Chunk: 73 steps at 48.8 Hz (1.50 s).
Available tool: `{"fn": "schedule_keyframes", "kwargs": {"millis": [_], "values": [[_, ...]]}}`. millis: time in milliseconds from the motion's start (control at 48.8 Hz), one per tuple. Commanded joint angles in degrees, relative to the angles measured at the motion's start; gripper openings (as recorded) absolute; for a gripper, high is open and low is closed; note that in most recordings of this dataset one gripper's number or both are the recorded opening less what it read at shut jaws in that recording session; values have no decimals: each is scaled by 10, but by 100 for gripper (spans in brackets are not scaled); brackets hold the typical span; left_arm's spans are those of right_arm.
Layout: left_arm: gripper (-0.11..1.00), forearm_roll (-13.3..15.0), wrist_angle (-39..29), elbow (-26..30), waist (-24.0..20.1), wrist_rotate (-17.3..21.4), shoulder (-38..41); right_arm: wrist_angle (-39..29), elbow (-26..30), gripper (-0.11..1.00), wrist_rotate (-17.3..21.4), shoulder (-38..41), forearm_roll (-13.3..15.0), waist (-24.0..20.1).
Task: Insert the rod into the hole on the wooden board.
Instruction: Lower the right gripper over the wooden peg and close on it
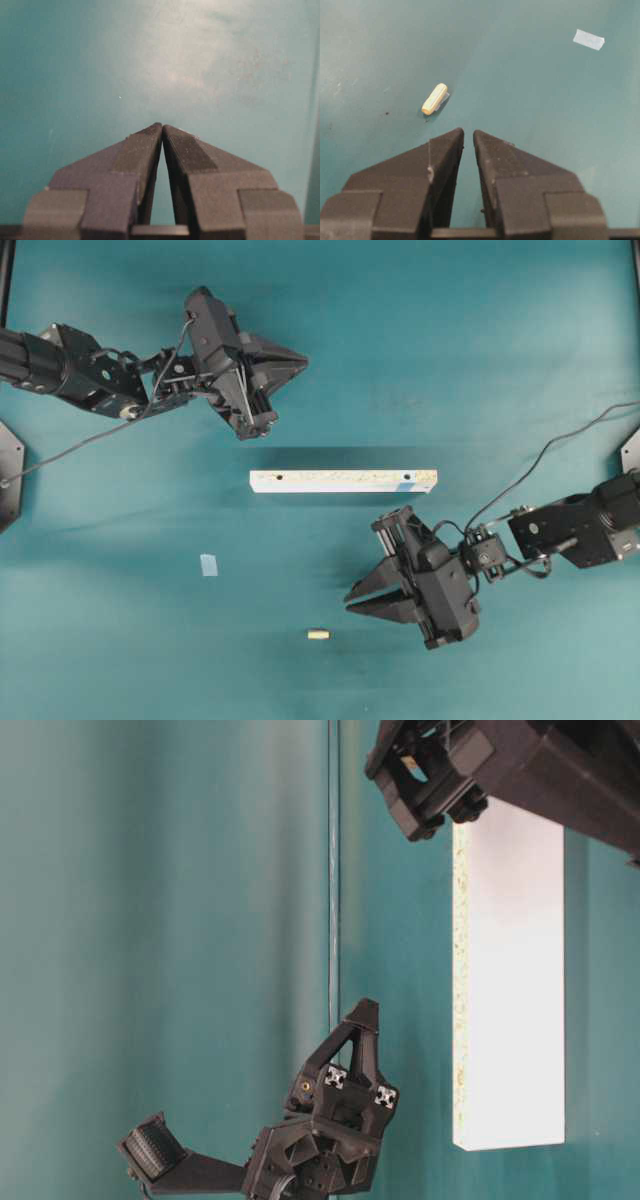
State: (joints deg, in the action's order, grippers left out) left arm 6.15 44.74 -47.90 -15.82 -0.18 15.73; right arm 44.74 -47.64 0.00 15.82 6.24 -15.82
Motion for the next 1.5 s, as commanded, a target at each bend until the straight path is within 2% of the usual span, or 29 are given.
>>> {"fn": "schedule_keyframes", "kwargs": {"millis": [0, 41, 123, 185, 267, 410, 554, 656, 697, 779, 862, 882, 1005, 1046, 1108, 1231, 1313, 1477], "values": [[24, -23, -15, 22, 1, 4, -12, 2, 15, 24, 1, -16, -1, -5], [22, -23, -29, 29, 1, 3, -12, -15, 22, 22, 3, -20, -1, -9], [9, -22, -64, 41, 1, 3, -10, -74, 46, 5, 4, -27, -1, -17], [9, -22, -78, 47, 1, 2, -5, -138, 71, 0, 4, -35, -1, -24], [9, -23, -88, 52, 2, -1, -1, -244, 113, 0, 18, -44, -2, -33], [9, -23, -105, 43, 1, 1, -17, -464, 213, 0, 89, -57, -3, -42], [9, -23, -131, 29, -1, -2, -50, -611, 287, 0, 155, -54, -2, -44], [10, -23, -144, 26, 2, -3, -63, -664, 316, 0, 178, -47, -2, -47], [13, -23, -149, 25, 2, -3, -67, -681, 326, 0, 182, -42, -3, -49], [32, -23, -156, 23, 2, -2, -69, -717, 347, 0, 190, -28, -3, -51], [59, -23, -158, 19, 2, -2, -69, -750, 372, 0, 193, -12, -6, -51], [62, -23, -158, 19, 2, -2, -69, -758, 378, 0, 193, -9, -9, -51], [49, -23, -158, 15, 2, -2, -68, -804, 422, 0, 194, 16, -17, -51], [48, -23, -158, 14, 2, -2, -68, -817, 438, 6, 195, 24, -17, -51], [48, -23, -158, 13, 2, -2, -69, -833, 461, 17, 200, 35, -17, -51], [48, -23, -158, 12, 2, -3, -69, -855, 505, 48, 201, 56, -17, -51], [48, -23, -158, 12, 2, -3, -69, -864, 525, 44, 213, 69, -17, -51], [48, -22, -159, 12, 2, -3, -69, -894, 544, 44, 251, 83, -18, -51]]}}
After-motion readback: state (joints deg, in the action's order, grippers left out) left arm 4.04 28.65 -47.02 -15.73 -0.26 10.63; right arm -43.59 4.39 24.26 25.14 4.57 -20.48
